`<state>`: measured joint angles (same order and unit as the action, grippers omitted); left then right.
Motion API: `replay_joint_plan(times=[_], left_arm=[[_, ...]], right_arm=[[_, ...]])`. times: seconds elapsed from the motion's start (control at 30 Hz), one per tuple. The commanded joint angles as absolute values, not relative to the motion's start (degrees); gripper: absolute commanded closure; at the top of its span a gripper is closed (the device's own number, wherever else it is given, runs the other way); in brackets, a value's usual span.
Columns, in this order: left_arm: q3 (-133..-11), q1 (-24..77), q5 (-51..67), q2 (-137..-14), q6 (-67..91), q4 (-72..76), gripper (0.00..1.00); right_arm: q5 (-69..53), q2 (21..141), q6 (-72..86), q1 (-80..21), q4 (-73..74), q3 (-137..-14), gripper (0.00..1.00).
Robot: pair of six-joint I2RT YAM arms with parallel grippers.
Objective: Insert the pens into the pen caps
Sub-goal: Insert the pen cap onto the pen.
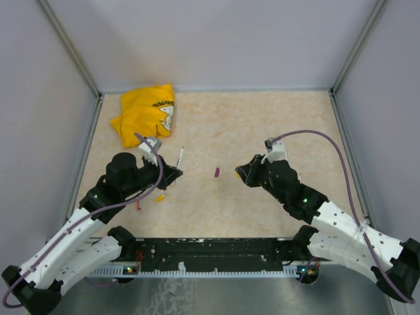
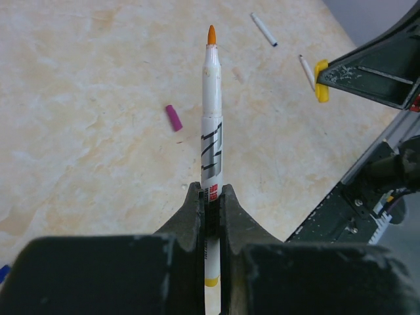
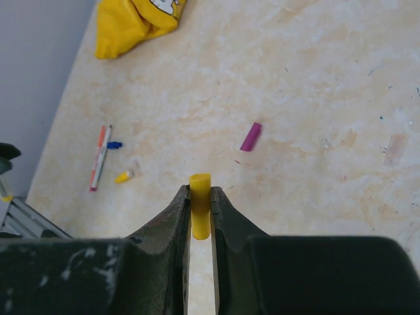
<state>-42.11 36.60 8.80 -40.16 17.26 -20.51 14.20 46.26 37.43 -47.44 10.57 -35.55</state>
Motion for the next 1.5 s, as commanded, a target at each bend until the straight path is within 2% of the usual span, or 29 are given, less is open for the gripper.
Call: replay_joint_plan(times=[0.0, 0.33, 0.53, 0.77, 1.13, 1.47], left_arm=[[-40.96, 36.47, 17.66, -41.36, 19.15, -12.24, 1.0], [-39.79, 36.47, 23.41, -42.95, 22.95, -3.94, 1.0], [-41.65, 36.9, 25.53, -45.07, 23.81, -3.88, 1.0], [-41.82, 43.7, 18.22, -44.25, 24.27, 0.17, 1.0], [-39.87, 62.33, 4.49, -49.31, 24.87, 10.66, 1.0], [-39.08, 65.74, 1.56, -52.31, 24.93, 15.01, 1.0]], right_arm=[[15.06, 41.01, 40.74, -47.02, 0.99, -33.56, 1.0], [13.61, 36.93, 43.06, -46.87, -3.47, -32.05, 1.0], [12.82, 35.97, 43.84, -46.84, -12.31, -30.4, 1.0], [12.34, 36.64, 43.54, -46.8, -23.73, -29.21, 1.0], [12.81, 36.95, 42.1, -46.9, -35.49, -28.32, 1.0], [7.45, 36.05, 40.45, -46.87, -38.32, -27.53, 1.0]])
